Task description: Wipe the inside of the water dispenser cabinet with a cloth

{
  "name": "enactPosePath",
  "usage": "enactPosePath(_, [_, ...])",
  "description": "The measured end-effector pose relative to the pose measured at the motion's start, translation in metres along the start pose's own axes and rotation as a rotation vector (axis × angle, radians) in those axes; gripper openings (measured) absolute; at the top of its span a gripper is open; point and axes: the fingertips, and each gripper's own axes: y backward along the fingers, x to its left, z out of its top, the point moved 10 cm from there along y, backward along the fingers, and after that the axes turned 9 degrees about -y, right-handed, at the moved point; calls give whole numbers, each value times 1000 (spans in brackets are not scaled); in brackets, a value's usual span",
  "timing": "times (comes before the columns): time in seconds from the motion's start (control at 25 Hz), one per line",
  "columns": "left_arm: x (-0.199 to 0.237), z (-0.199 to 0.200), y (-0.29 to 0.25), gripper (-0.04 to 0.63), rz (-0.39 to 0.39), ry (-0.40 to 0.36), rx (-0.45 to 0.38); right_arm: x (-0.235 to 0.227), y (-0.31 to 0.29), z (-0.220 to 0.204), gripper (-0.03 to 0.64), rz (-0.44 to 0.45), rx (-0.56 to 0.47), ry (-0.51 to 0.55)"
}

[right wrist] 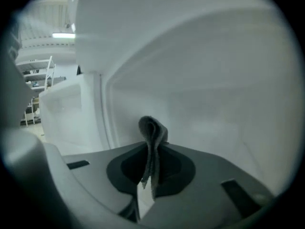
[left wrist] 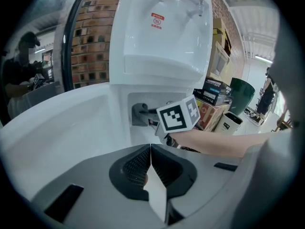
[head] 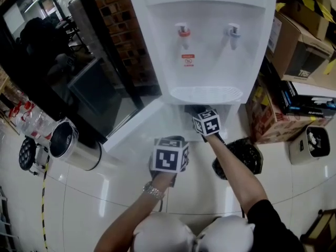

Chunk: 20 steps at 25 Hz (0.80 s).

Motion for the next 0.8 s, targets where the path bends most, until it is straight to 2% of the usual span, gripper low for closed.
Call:
enactPosePath(0.16, [-1,-1,2,2,-12,-10,11,8,-15,-45,18,17,171,45])
enactPosePath(0.24, [-1,-1,3,2,-16,-11,12,9,-17,-63,18,23,247,32])
enactPosePath(0.32, [-4,0,3,2,-29,-10,9,5,-12,-71,18,14,276,7])
enactPosePath(0.4, [-7,1,3,2,-43,-11,3,-2,2,-60,18,-24,238,-30])
enactPosePath(0.48, [-9,2,3,2,-50,-10,-4,-11,21,-39,18,-107,149,-97])
enactPosePath(0.56, [-11,2,2,2,-55,-4,-10,-20,46,-19,18,-242,59,-148])
enactPosePath(0.68, [-15,6,2,2,-66,-11,-18,-26,80,2,18,-449,-58,-146])
enactPosePath(0.8, [-17,9,4,2,-73,-21,-22,-24,97,15,18,-584,-141,-116])
